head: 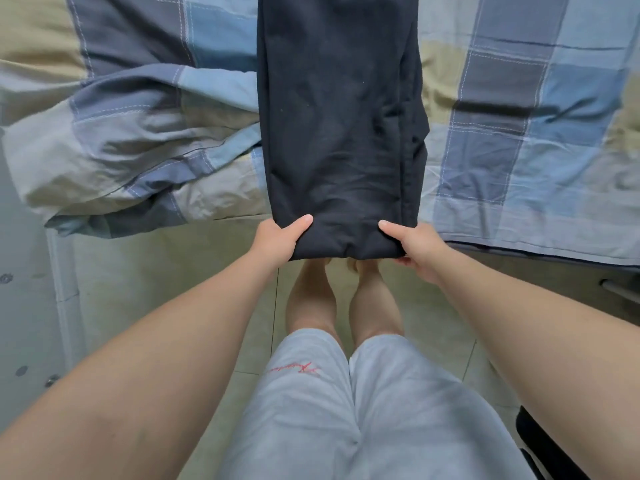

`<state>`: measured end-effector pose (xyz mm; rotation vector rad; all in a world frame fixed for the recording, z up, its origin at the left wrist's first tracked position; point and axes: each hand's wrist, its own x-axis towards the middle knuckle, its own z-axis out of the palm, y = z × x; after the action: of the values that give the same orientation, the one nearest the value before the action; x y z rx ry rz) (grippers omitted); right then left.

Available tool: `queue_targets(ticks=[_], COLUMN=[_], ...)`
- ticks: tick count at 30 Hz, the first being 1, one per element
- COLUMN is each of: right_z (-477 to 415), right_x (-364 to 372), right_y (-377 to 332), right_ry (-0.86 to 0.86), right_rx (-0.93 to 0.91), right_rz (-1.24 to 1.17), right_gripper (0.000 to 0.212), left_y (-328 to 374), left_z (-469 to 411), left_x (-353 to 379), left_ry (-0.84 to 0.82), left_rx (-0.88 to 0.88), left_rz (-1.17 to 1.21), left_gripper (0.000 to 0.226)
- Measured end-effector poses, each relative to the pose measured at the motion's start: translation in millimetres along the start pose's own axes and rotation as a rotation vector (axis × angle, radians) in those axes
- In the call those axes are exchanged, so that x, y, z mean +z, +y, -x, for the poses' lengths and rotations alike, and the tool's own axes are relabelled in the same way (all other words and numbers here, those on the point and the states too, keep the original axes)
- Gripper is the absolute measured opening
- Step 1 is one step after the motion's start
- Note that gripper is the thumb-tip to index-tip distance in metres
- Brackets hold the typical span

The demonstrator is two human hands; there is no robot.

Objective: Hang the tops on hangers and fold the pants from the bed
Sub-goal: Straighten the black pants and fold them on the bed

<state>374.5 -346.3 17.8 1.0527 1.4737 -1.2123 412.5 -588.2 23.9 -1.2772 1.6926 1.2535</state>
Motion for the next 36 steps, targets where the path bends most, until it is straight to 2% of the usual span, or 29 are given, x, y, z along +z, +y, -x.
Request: queue_targets(ticks=[4, 8, 12, 17, 22, 26, 31, 36], right_z=[45, 89, 118, 133, 125, 100, 64, 30], right_x=[-5, -13, -18, -18, -12, -4, 2, 7], right_y=[21, 32, 18, -28, -86, -135, -197, -252], right_ry=[0.013, 0.003, 0.031, 0.027, 0.017, 0.044, 0.087, 0.094], right_rx=[0.023, 0.01, -0.018, -0.065, -0.096, -0.125, -0.128, -0.14], right_rz=[0.036, 0.005, -0.046, -0.2, -0.29, -0.339, -0.451, -0.488], right_gripper=[0.037, 0.015, 0.021, 0.033, 0.015, 0.014, 0.014, 0.018], left_y=[-14, -20, -8, 32, 85, 139, 213, 272], left_z=[42, 82, 105, 113, 94, 61, 22, -14], left_x=[-8, -22, -38, -54, -71, -76, -72, -58], left_ry=[-0.035, -0.101, -0.123, -0.17, -0.213, -0.254, -0.311, -0.282], left_rx=[-0.108, -0.173, -0.168, -0.255, -0.319, -0.281, -0.224, -0.143], left_rz=[-0.008, 0.02, 0.068, 0.222, 0.428, 0.544, 0.597, 0.603], left_gripper=[0.044, 0.042, 0.035, 0.03, 0.025, 0.012, 0.015, 0.019])
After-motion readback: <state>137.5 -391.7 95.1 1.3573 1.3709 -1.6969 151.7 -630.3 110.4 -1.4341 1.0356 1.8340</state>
